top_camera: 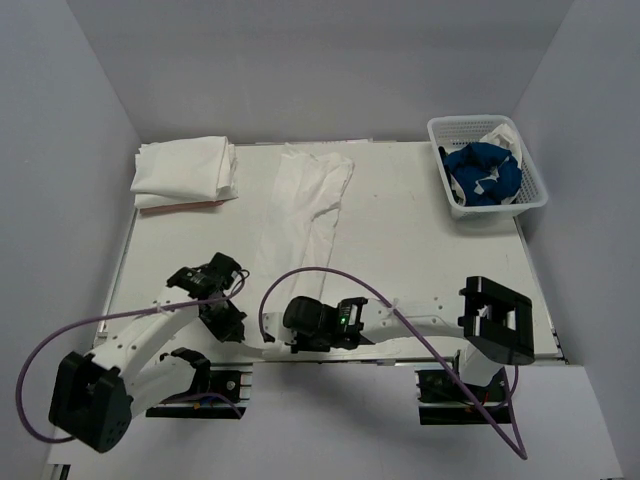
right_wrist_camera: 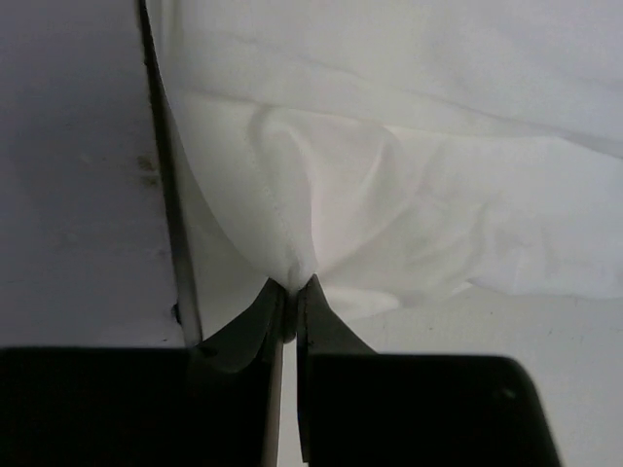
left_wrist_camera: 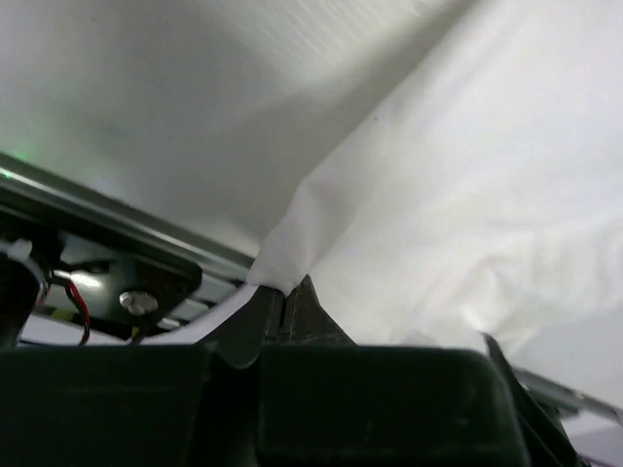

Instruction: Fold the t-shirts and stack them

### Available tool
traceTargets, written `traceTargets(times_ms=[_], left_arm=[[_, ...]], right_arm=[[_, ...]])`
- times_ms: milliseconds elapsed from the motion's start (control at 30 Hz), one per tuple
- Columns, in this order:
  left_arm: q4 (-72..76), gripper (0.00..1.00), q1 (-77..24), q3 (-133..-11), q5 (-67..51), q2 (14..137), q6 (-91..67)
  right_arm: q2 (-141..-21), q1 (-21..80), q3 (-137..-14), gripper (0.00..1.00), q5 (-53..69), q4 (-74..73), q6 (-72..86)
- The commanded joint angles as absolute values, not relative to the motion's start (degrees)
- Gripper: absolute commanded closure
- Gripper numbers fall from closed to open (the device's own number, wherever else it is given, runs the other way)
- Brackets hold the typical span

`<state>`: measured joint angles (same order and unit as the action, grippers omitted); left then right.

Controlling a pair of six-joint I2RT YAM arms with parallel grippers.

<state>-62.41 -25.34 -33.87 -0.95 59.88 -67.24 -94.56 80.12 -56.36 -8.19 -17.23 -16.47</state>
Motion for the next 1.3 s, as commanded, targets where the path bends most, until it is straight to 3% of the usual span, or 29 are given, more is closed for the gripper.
traceTargets(times_ms=[0, 200, 300, 333, 467, 633, 1267], left_arm=[[-70.74, 1.0, -25.58, -38.84, -2.55, 54.85, -66.18], [-71.73, 1.0, -25.58, -45.61, -0.01, 58.88, -65.21], [-65.32, 1.0, -25.05, -48.42, 2.71, 61.52, -63.98], [-62.17, 1.0, -24.53, -50.6, 3.59, 62.13, -63.98], [-55.03, 1.0, -24.52, -56.06, 8.51, 65.03, -63.98], [-50.72, 1.0, -24.52, -64.94, 14.93, 72.04, -60.56], [-42.45, 1.0, -22.33, -88.23, 17.84, 97.46, -53.0]], right_arm=[[-89.14, 80.77, -59.59, 1.0, -4.31, -22.42, -14.15], [-86.58, 80.07, -59.77, 1.0, -0.62, -18.2, -11.87], [-87.01, 79.02, -59.85, 1.0, -8.59, -16.35, -6.25], [-87.36, 78.23, -59.77, 1.0, -16.27, -16.35, -3.46], [-87.63, 73.49, -61.26, 1.0, -23.46, -13.46, -0.44], [-89.11, 66.73, -64.33, 1.0, -22.41, -11.77, -0.35], [-101.16, 50.1, -77.95, 1.0, -14.16, -12.04, -2.55]])
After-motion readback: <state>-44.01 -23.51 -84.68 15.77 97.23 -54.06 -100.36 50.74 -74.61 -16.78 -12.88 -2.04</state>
